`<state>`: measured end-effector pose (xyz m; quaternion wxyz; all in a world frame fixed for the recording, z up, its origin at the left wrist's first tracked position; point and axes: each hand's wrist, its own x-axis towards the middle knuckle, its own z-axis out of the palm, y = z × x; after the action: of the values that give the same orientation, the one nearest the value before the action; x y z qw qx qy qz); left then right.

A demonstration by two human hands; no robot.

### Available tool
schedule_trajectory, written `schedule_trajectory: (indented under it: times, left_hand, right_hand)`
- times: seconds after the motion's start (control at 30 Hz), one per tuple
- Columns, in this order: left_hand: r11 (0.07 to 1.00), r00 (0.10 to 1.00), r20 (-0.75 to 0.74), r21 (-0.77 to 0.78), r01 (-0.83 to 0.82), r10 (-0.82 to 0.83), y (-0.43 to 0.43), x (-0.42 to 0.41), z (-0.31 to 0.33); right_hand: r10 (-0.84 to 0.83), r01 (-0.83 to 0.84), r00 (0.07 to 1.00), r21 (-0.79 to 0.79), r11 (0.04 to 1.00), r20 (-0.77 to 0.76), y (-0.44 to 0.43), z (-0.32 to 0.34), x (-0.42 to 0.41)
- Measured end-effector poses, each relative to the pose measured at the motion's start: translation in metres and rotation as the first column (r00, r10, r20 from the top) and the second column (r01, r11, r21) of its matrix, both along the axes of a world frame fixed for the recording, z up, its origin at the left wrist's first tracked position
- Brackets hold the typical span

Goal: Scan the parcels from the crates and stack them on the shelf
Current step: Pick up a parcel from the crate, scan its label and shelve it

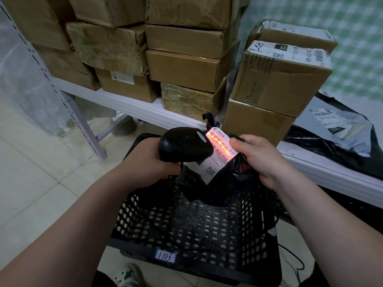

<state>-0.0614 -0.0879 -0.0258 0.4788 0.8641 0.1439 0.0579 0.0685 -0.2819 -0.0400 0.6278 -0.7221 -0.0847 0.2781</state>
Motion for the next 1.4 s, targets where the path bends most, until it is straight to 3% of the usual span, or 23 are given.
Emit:
schedule_trajectory:
  times: [0.33,0.67,1.1,1.4]
  left_hand:
    - [0.997,1.000,-0.029,0.082,0.009,-0.007,-0.006,0.002,0.009]
    - [0.995,0.996,-0.031,0.039,0.090,-0.089,-0.041,-0.006,0.016]
    - [0.983,0.979,0.090,0.002,0.183,-0.182,-0.111,-0.017,0.068]
    - [0.951,0.944,0.150,0.145,0.273,-0.294,-0.152,-0.012,0.116]
  right_hand:
    - [-0.012,0.012,0.999,0.003,1.000,0.050,-0.010,-0.003,0.004]
    - [-0.030,0.028,0.999,0.082,0.996,0.026,-0.057,0.010,-0.008]
    - [-0.040,0.086,0.992,0.415,0.906,-0.120,-0.127,0.056,-0.041]
    - [-0.202,0.184,0.979,0.306,0.934,0.029,-0.171,0.083,-0.040]
